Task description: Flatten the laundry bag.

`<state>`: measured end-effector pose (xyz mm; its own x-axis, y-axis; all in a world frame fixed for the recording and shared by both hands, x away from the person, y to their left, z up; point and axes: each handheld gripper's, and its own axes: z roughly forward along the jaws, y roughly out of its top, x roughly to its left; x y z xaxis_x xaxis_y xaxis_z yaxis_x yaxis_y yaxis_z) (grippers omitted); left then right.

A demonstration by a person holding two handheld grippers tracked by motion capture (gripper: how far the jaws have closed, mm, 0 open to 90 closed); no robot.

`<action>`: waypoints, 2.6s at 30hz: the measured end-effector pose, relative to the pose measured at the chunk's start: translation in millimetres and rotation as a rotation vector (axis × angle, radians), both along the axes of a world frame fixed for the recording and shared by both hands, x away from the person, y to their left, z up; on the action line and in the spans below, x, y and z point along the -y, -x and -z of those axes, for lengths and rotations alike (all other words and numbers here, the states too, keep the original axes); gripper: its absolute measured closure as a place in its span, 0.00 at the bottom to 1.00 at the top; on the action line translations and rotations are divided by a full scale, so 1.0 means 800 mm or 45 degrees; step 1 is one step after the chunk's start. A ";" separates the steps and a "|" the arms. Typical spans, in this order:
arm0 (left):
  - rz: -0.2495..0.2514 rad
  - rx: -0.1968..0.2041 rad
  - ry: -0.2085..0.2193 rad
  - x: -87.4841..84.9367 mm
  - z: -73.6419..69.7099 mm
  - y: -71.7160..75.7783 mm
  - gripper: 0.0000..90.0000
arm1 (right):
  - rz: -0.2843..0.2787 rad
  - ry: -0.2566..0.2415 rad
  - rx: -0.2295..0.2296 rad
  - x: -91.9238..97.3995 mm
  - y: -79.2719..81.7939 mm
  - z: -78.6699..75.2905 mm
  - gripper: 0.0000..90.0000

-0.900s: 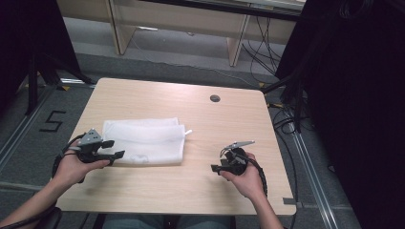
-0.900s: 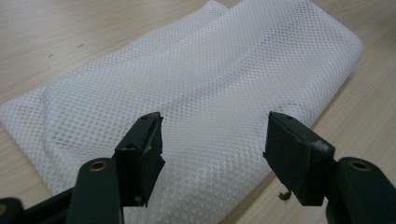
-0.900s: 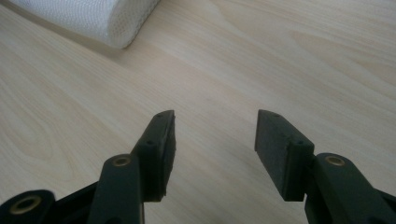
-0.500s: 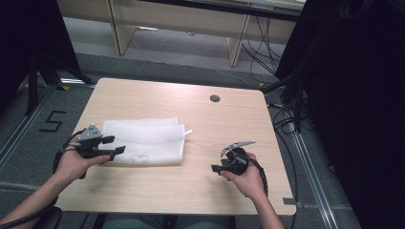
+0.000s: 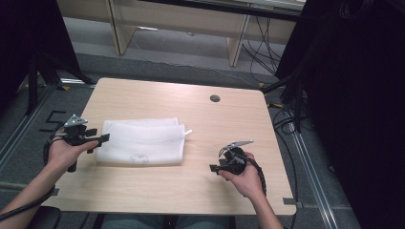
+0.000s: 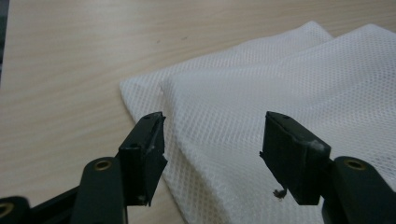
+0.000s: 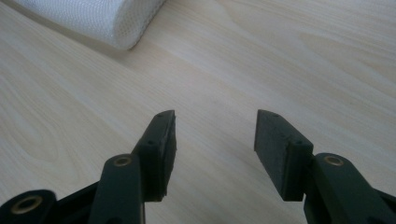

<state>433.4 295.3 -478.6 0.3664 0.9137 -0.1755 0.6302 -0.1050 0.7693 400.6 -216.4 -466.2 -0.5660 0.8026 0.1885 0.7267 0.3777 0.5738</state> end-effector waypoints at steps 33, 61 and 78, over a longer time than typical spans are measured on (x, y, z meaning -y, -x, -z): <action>-0.007 -0.280 -0.126 0.096 0.029 -0.029 0.76 | 0.016 -0.019 0.028 -0.004 -0.003 0.004 0.55; 0.259 0.052 -0.095 0.136 -0.010 0.003 0.52 | 0.132 -0.036 0.119 -0.035 -0.061 -0.036 0.61; 0.650 -0.063 -0.188 0.212 0.004 0.013 0.76 | 0.042 0.086 0.103 -0.110 -0.138 -0.016 0.62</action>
